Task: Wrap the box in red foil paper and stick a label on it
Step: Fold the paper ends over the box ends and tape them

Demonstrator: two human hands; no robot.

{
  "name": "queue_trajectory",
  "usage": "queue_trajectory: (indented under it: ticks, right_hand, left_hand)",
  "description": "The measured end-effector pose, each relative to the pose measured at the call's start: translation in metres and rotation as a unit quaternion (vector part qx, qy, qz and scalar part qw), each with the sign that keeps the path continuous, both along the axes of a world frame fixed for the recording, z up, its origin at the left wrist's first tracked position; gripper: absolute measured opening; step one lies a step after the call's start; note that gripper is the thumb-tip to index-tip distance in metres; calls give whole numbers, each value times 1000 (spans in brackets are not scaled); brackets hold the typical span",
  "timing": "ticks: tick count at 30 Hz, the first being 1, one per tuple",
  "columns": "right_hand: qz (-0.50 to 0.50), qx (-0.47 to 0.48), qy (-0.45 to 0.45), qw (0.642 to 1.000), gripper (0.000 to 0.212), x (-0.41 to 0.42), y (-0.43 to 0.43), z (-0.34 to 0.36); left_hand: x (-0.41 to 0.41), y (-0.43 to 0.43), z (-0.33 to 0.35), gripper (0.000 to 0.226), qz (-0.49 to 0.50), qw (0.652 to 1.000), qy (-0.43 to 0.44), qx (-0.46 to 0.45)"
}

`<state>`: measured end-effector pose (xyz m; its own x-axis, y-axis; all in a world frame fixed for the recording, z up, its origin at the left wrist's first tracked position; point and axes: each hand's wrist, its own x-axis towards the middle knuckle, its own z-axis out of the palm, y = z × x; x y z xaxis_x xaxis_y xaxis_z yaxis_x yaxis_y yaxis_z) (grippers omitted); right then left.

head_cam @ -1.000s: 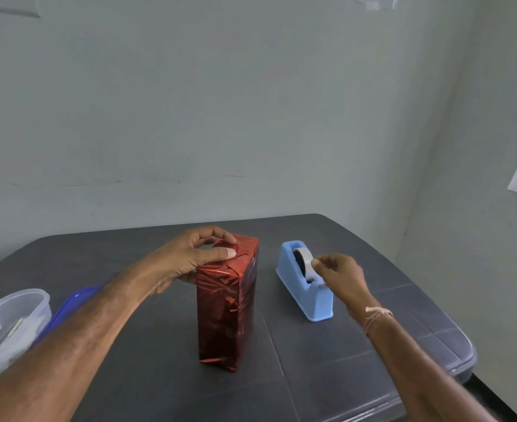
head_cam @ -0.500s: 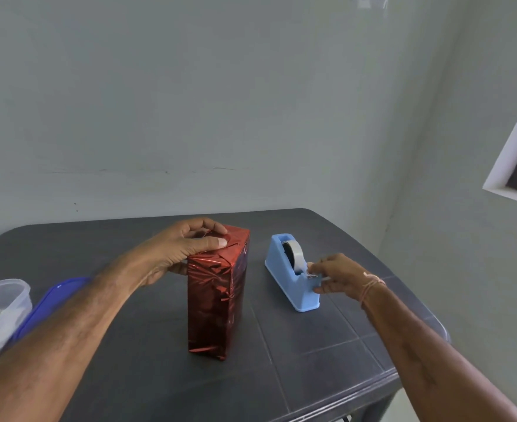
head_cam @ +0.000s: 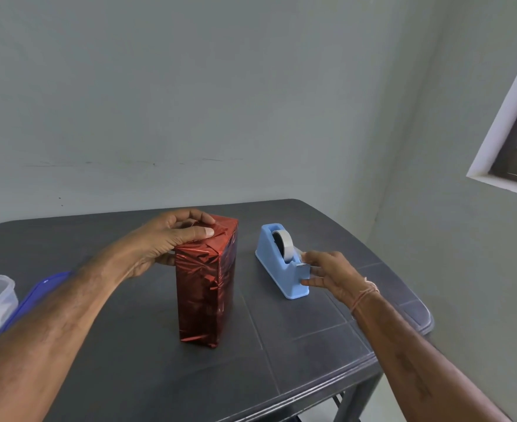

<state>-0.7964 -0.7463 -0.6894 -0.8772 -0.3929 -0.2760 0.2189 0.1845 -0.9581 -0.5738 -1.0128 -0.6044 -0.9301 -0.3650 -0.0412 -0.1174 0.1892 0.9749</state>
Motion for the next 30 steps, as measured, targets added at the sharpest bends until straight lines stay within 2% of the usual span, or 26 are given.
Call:
queue_trajectory:
  ticks: [3, 13, 21, 26, 30]
  right_hand:
    - [-13, -29, 8, 999, 19, 6, 4, -11]
    - [-67, -94, 16, 993, 33, 18, 11, -45]
    - [-103, -170, -9, 980, 23, 33, 11, -52]
    - [-108, -169, -12, 980, 27, 35, 9, -52]
    - [-110, -146, 1, 983, 26, 34, 5, -56]
  left_hand:
    - [1, 2, 1, 31, 1, 1000, -1, -1]
    - [2, 3, 3, 30, 2, 1000, -3, -6]
    - [1, 3, 3, 30, 5, 1000, -13, -9]
    - [1, 1, 2, 52, 2, 1000, -13, -16]
    - [-1, 0, 2, 34, 7, 1000, -13, -13]
